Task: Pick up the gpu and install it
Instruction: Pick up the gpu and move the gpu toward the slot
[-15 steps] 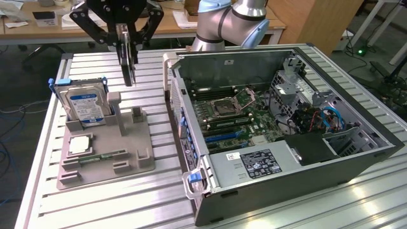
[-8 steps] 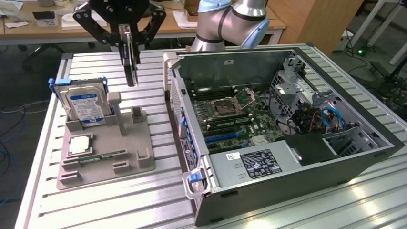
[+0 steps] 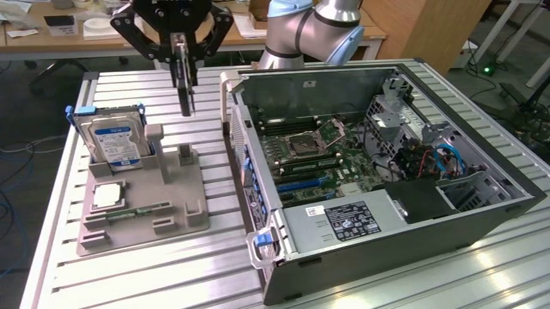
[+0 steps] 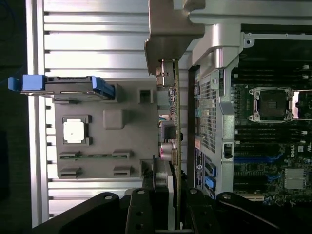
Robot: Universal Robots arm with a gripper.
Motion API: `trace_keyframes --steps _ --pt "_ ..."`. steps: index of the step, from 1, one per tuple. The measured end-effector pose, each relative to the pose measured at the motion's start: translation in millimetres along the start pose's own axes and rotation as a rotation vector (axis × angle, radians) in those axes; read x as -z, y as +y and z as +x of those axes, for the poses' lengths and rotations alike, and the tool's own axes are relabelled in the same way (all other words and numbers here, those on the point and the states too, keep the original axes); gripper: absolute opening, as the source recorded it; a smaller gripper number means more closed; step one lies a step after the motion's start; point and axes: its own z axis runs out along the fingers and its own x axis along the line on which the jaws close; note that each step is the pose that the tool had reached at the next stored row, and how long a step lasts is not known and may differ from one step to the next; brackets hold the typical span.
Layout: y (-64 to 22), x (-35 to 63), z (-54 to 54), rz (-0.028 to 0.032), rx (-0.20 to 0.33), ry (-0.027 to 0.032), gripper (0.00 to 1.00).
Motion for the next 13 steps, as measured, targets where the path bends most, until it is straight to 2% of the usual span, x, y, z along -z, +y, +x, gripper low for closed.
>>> trace_keyframes --steps 13 --pt "0.3 -1.2 -15.7 0.0 0.0 0.0 0.28"
